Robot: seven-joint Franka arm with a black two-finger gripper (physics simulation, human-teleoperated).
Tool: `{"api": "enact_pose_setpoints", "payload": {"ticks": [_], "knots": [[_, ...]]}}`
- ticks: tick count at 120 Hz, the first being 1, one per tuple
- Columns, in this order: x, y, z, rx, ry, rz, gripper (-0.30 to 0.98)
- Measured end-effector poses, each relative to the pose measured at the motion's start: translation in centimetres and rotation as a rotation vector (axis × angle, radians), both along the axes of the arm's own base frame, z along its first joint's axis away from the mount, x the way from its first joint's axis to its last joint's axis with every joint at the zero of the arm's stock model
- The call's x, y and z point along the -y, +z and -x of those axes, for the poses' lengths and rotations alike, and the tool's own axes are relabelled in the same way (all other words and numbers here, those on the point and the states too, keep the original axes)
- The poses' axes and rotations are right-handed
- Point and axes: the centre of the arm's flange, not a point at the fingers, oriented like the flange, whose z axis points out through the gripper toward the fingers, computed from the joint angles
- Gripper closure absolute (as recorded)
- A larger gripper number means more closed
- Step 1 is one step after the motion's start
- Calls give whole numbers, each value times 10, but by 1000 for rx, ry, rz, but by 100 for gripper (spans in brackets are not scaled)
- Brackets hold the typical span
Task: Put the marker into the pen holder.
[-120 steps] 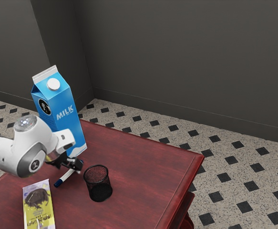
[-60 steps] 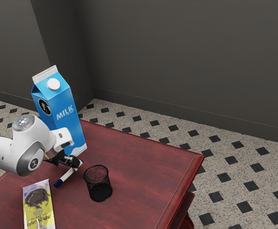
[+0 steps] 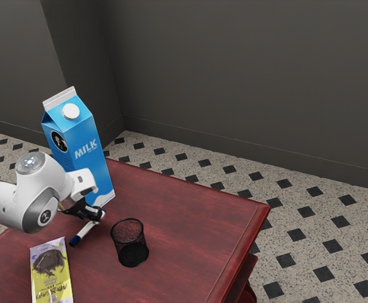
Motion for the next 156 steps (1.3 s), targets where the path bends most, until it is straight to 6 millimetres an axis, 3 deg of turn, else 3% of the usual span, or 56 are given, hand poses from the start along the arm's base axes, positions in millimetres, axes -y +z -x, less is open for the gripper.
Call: {"api": "enact_pose_setpoints", "payload": {"ticks": [32, 69, 94, 156], "knots": [[0, -2, 1, 0, 27, 15, 50], [0, -5, 1, -1, 36, 20, 74], [23, 4, -3, 19, 9, 35, 78], [73, 87, -16, 178, -125, 9, 79]]}}
